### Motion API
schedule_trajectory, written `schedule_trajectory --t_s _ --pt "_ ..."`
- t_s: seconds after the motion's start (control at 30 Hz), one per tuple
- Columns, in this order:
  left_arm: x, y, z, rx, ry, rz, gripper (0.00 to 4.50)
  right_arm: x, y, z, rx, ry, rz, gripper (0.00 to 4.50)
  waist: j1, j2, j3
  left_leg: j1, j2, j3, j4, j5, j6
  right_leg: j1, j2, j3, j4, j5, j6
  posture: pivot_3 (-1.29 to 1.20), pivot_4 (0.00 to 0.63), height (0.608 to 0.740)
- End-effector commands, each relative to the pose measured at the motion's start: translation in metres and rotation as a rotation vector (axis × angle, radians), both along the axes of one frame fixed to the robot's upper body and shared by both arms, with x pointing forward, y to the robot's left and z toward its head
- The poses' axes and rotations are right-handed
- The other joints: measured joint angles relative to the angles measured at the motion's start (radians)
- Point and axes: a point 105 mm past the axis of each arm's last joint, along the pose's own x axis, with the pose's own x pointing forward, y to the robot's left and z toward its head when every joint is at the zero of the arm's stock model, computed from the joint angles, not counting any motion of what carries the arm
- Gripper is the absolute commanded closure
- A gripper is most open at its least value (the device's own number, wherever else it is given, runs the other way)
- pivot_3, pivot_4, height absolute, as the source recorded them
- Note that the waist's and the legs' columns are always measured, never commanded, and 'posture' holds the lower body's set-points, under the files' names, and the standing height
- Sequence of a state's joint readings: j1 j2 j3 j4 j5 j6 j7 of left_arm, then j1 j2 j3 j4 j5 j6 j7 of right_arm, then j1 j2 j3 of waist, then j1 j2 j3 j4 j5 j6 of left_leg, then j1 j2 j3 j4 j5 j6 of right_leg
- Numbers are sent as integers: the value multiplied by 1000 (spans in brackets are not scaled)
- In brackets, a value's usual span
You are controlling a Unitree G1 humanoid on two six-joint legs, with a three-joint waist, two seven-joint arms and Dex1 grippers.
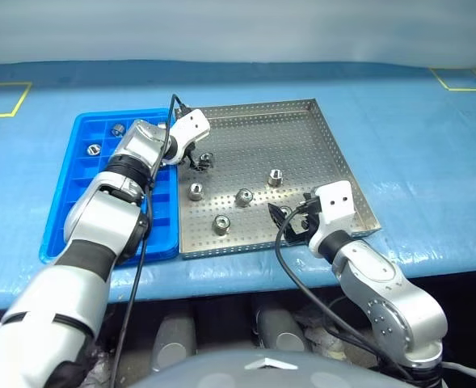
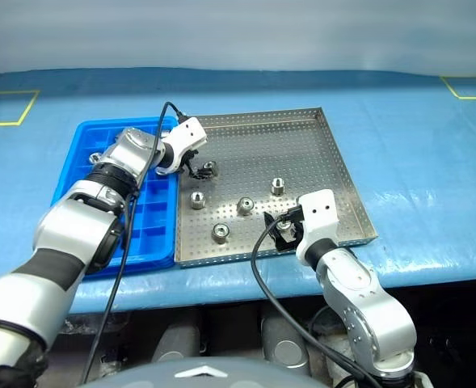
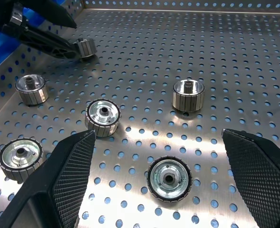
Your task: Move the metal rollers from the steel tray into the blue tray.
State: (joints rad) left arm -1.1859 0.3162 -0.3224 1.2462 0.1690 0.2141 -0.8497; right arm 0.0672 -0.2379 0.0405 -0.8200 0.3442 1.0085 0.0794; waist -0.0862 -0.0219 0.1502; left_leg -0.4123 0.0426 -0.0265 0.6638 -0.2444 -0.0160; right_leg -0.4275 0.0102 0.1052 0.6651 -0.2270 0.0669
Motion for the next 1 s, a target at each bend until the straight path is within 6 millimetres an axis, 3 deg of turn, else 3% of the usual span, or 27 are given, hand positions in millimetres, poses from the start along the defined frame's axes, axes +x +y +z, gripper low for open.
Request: schedule_trajectory --t_s 0.03,0.2,0.33,0.77,0.87,1.0 --pt "-5 2 -12 12 40 5 1464 -1 2 13 12 -61 2 0 -1 0 0 0 0 0 0 0 0 0 0 0 0 0 0 -107 150 740" --pt "-7 0 -14 23 59 -18 3185 -1 2 14 14 -65 -1 0 -6 1 -1 1 0 0 0 0 0 1 0 0 0 0 0 -110 150 740" --pt "-3 -4 0 -43 32 -19 4488 -1 1 14 16 -64 -3 0 -6 1 -1 0 0 0 0 0 0 0 0 0 0 0 0 -98 150 740" --pt "-4 9 36 -199 -14 -54 4488 4 9 16 14 -76 41 0 -1 1 0 -1 0 -1 -1 0 0 -1 0 0 0 0 0 -47 150 740" --pt "-5 13 42 -212 -33 -64 3906 6 10 16 11 -79 46 0 4 1 0 -1 0 -1 -1 0 0 -1 -1 0 0 0 -1 -47 150 740" --pt "-8 13 45 -206 -30 -82 2605 7 11 16 10 -80 51 0 7 1 0 -1 -1 -1 -1 0 0 -1 -1 0 0 1 -1 -47 150 740"
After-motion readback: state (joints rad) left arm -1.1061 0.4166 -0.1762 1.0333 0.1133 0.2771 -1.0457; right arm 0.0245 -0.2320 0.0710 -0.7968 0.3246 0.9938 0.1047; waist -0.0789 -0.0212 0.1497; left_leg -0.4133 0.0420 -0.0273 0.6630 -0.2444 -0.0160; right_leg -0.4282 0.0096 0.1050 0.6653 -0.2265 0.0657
